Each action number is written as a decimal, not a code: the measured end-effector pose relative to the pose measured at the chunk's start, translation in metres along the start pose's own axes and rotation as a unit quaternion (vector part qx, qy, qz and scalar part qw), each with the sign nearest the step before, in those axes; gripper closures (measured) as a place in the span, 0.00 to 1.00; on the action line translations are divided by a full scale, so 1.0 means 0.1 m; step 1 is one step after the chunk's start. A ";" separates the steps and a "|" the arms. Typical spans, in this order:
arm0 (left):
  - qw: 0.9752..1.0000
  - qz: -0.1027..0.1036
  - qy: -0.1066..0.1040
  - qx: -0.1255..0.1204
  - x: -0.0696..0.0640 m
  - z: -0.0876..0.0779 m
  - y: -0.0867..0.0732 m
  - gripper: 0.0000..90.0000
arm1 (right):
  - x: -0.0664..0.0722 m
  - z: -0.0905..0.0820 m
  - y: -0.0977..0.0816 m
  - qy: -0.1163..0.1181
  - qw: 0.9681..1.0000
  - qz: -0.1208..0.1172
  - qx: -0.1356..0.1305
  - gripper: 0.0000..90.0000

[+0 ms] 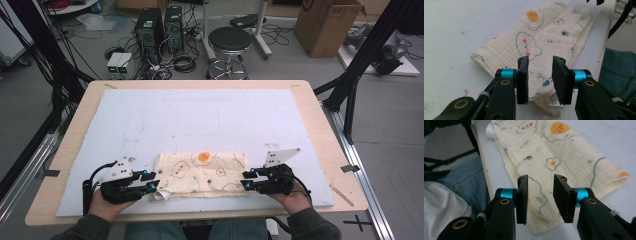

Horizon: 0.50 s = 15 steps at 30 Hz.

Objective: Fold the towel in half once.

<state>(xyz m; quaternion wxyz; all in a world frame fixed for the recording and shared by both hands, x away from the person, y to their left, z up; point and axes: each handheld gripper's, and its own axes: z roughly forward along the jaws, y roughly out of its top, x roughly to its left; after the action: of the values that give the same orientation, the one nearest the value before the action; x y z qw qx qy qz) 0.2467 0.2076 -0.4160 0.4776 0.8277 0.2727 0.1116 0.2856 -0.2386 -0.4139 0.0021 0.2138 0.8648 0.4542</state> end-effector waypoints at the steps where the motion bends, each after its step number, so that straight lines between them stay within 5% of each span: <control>1: 1.000 -0.002 -0.003 0.005 0.00 0.04 -0.01 0.75 | 0.00 0.04 0.00 0.000 1.000 -0.003 0.008 0.71; 15: 0.997 0.019 -0.042 0.058 -0.01 0.16 -0.18 0.73 | -0.03 0.30 -0.05 0.007 0.997 -0.034 0.062 0.67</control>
<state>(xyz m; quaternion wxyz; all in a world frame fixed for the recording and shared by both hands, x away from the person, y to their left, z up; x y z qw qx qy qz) 0.2470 0.2027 -0.4394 0.4374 0.8630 0.2429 0.0695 0.2924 -0.2182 -0.4359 -0.0022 0.1808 0.8981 0.4008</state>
